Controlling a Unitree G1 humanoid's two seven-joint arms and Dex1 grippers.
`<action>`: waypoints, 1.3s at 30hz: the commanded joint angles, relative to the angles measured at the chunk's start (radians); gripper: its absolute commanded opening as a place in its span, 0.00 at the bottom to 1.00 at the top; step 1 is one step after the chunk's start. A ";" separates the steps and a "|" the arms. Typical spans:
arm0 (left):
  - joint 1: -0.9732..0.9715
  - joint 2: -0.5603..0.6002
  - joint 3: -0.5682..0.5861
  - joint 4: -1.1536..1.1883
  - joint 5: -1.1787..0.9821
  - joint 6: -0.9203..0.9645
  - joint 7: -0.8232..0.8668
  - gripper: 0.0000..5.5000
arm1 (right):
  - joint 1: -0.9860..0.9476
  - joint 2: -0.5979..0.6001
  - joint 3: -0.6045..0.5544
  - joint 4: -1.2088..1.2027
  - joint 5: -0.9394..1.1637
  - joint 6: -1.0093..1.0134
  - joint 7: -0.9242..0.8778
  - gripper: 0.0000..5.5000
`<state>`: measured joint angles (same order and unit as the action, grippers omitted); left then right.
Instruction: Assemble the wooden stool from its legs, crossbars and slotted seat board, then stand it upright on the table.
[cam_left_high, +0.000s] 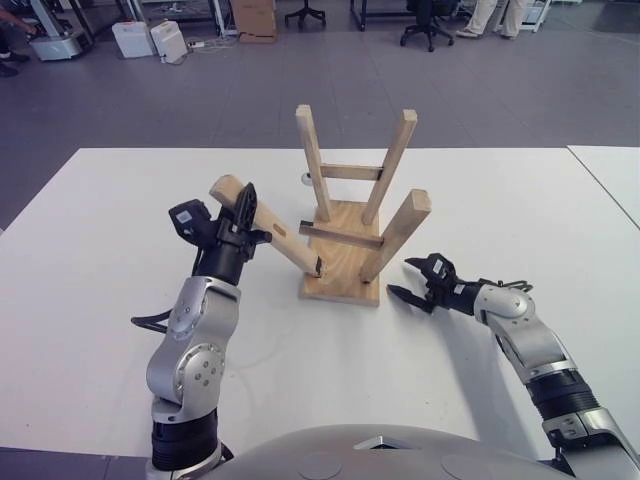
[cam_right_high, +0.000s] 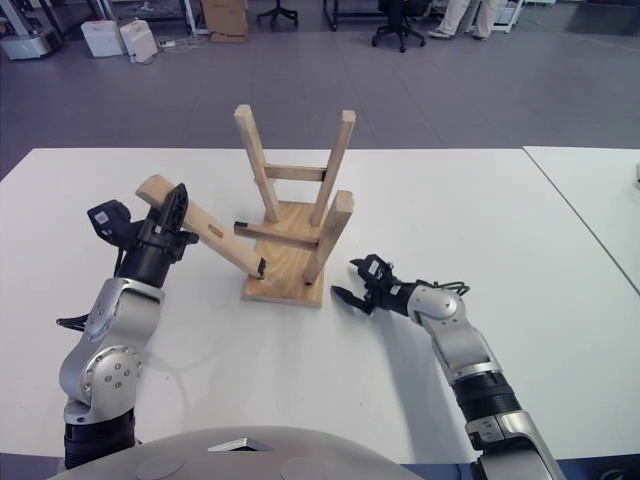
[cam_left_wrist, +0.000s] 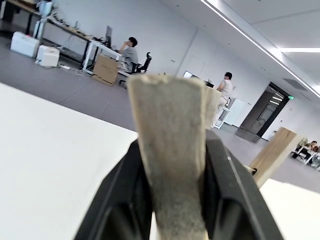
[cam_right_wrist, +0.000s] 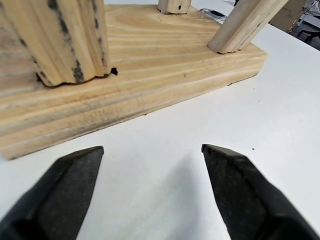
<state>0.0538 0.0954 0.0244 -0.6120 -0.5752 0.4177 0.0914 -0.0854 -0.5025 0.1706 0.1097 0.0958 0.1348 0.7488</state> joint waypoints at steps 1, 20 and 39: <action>0.030 0.042 -0.092 0.048 0.135 0.111 0.038 0.19 | -0.002 -0.007 -0.019 -0.068 -0.003 0.004 -0.015 0.67; -0.016 0.127 -0.308 0.145 0.384 0.287 0.010 0.35 | -0.029 0.023 0.002 -0.160 -0.034 0.082 -0.057 0.67; 0.045 0.052 -0.157 -0.239 -0.016 0.181 -0.245 0.56 | -0.183 -0.041 -0.391 -0.209 0.166 0.219 -0.193 0.67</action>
<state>0.1194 0.1282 -0.1420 -0.7491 -0.5208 0.6058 -0.1067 -0.2158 -0.5426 -0.1755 -0.0665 0.2129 0.3111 0.5762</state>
